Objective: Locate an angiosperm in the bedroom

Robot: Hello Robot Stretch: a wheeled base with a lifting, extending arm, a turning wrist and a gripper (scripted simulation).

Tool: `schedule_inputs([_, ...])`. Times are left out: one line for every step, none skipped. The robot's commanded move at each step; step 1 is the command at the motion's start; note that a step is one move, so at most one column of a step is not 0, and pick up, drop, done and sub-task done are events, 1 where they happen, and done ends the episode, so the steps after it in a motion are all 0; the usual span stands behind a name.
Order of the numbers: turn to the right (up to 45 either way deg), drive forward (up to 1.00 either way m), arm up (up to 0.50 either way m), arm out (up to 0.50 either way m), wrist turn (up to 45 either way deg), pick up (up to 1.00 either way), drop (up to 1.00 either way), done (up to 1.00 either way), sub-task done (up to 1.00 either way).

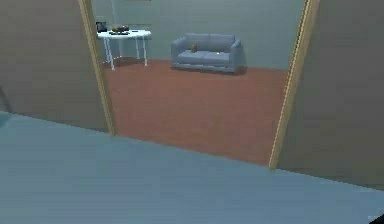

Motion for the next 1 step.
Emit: schedule_inputs([3.0,0.0,0.0,0.0,0.0,0.0,0.0,0.0,0.0])
